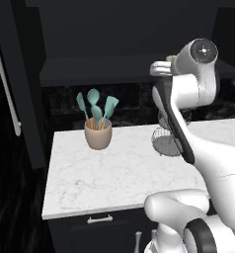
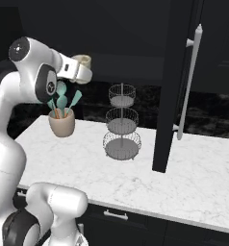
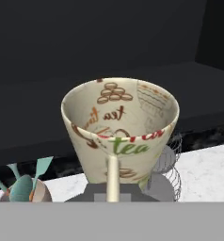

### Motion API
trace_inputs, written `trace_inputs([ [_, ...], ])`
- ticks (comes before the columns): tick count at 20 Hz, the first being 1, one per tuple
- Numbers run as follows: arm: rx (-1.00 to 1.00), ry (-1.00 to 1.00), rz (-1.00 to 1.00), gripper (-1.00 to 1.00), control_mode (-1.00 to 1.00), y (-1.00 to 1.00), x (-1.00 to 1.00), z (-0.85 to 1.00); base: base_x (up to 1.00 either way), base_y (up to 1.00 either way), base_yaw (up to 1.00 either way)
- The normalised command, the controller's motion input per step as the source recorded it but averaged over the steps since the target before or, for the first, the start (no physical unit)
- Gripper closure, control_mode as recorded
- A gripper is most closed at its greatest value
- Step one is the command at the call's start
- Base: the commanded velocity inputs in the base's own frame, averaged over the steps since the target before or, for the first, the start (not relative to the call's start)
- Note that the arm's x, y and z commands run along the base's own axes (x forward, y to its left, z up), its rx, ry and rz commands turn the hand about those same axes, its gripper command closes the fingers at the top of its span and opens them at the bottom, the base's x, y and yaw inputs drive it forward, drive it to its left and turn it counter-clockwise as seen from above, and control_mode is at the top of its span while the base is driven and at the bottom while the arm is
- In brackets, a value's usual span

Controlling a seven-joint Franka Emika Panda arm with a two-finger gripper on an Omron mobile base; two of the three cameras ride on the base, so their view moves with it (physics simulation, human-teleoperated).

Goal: Gather all objects into one cabinet and sort the glasses and bowls to opposite sides.

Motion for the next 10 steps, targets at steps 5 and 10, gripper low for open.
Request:
trace_inputs([
  [5, -0.04, 0.04, 0.08, 1.0, -1.0, 0.26, -0.98, 0.0, 0.0, 0.0, 0.0],
  [10, -0.07, 0.12, 0.05, 1.0, -1.0, 0.23, -0.84, -0.06, 0.0, 0.0, 0.0],
])
